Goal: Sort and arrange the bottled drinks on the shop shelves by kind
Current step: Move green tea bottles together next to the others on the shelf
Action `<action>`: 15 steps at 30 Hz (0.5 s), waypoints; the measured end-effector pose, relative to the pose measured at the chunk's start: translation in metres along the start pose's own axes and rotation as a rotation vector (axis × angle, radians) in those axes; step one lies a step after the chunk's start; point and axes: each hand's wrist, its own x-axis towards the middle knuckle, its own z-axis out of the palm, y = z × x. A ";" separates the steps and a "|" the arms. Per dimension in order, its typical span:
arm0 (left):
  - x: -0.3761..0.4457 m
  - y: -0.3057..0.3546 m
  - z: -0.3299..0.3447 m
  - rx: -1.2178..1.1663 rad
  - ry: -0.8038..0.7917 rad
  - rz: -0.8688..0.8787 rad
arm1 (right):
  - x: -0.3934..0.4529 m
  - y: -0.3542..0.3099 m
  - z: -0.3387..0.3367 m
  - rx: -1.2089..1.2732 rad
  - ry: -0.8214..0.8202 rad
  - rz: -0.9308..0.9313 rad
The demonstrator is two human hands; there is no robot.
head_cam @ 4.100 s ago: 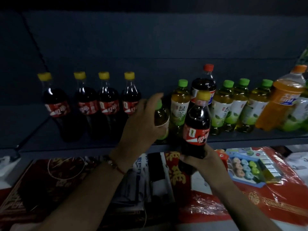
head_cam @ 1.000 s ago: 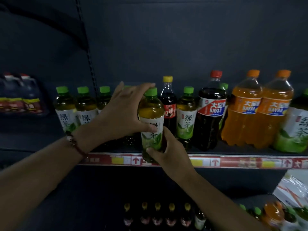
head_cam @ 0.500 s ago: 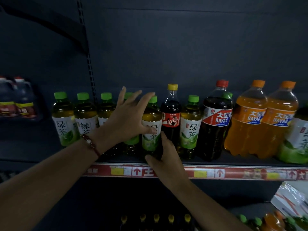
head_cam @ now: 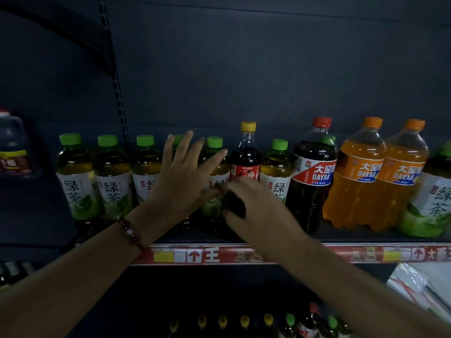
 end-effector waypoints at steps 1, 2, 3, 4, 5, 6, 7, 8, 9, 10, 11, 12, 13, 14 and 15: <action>-0.001 0.001 0.001 0.002 0.010 -0.014 | 0.006 -0.001 -0.012 -0.111 0.021 -0.048; -0.003 0.004 0.002 0.003 0.016 -0.021 | 0.015 -0.002 -0.025 -0.207 0.050 -0.087; -0.005 0.006 0.004 0.003 0.021 -0.023 | 0.025 -0.003 -0.035 -0.278 0.086 -0.117; -0.007 0.008 0.005 0.001 0.027 -0.021 | 0.036 -0.003 -0.044 -0.328 0.128 -0.143; -0.009 0.010 0.006 -0.004 0.037 -0.019 | 0.048 -0.001 -0.052 -0.362 0.156 -0.163; -0.012 0.012 0.007 -0.009 0.050 -0.020 | 0.060 0.001 -0.058 -0.396 0.162 -0.175; -0.013 0.014 0.007 -0.015 0.058 -0.026 | 0.071 0.005 -0.062 -0.435 0.141 -0.173; -0.014 0.015 0.007 -0.018 0.061 -0.032 | 0.083 0.010 -0.066 -0.481 0.103 -0.161; -0.014 0.017 0.007 -0.018 0.059 -0.037 | 0.092 0.013 -0.068 -0.531 0.065 -0.144; -0.015 0.018 0.007 -0.018 0.054 -0.042 | 0.100 0.016 -0.070 -0.572 0.021 -0.122; -0.015 0.018 0.007 -0.017 0.048 -0.047 | 0.106 0.018 -0.071 -0.588 -0.038 -0.093; -0.014 0.018 0.006 -0.013 0.042 -0.050 | 0.110 0.019 -0.072 -0.573 -0.106 -0.059; -0.014 0.018 0.006 -0.008 0.038 -0.052 | 0.113 0.019 -0.071 -0.538 -0.171 -0.026; -0.014 0.018 0.005 -0.005 0.038 -0.052 | 0.115 0.019 -0.072 -0.499 -0.219 -0.004; -0.015 0.018 0.005 -0.006 0.039 -0.052 | 0.117 0.019 -0.072 -0.467 -0.243 0.006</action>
